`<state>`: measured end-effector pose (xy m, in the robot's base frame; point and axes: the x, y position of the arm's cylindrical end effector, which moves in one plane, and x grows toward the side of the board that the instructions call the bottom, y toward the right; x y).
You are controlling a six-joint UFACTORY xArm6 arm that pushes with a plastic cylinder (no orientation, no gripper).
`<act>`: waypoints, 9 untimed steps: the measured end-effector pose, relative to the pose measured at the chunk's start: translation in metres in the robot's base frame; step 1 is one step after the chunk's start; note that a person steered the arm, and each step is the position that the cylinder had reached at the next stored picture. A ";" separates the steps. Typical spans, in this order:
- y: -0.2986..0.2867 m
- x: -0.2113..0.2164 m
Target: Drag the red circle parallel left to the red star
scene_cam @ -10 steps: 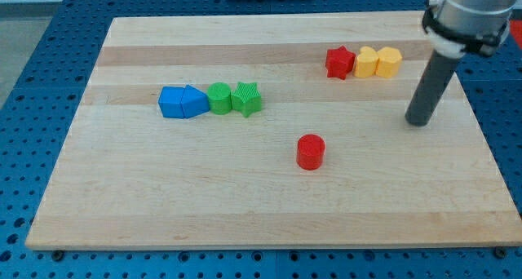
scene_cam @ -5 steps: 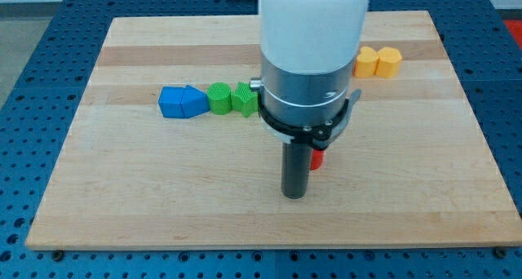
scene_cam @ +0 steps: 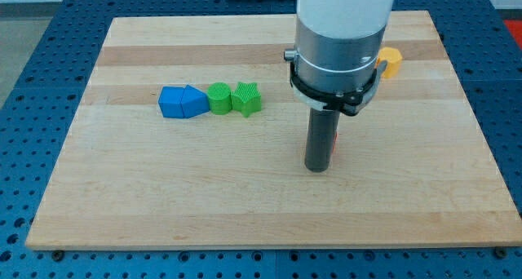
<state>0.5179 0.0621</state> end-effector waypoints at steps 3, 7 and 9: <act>0.003 -0.027; 0.003 -0.088; 0.026 -0.088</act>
<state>0.4300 0.0880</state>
